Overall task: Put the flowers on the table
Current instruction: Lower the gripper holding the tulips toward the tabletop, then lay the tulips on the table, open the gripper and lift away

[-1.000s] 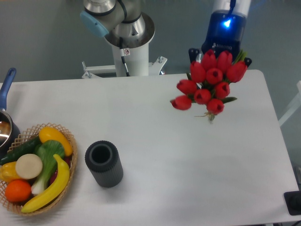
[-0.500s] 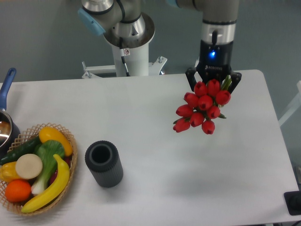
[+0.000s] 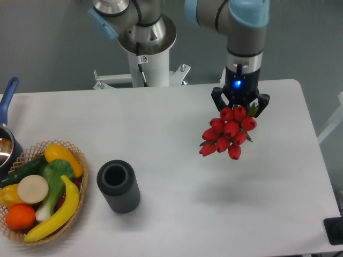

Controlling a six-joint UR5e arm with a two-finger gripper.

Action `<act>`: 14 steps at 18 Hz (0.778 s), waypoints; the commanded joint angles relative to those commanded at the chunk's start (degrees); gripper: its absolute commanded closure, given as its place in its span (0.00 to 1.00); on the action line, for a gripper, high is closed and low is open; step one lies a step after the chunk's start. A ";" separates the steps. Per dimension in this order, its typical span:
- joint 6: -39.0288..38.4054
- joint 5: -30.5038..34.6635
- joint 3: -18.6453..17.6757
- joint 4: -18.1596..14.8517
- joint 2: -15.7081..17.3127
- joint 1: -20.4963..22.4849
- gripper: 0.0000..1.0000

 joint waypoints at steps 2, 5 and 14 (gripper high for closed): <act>-1.23 0.62 0.09 -0.61 -1.68 0.00 0.57; -2.64 0.71 0.00 -0.71 -3.70 -0.09 0.57; -3.08 0.19 0.35 0.00 -10.03 -0.17 0.55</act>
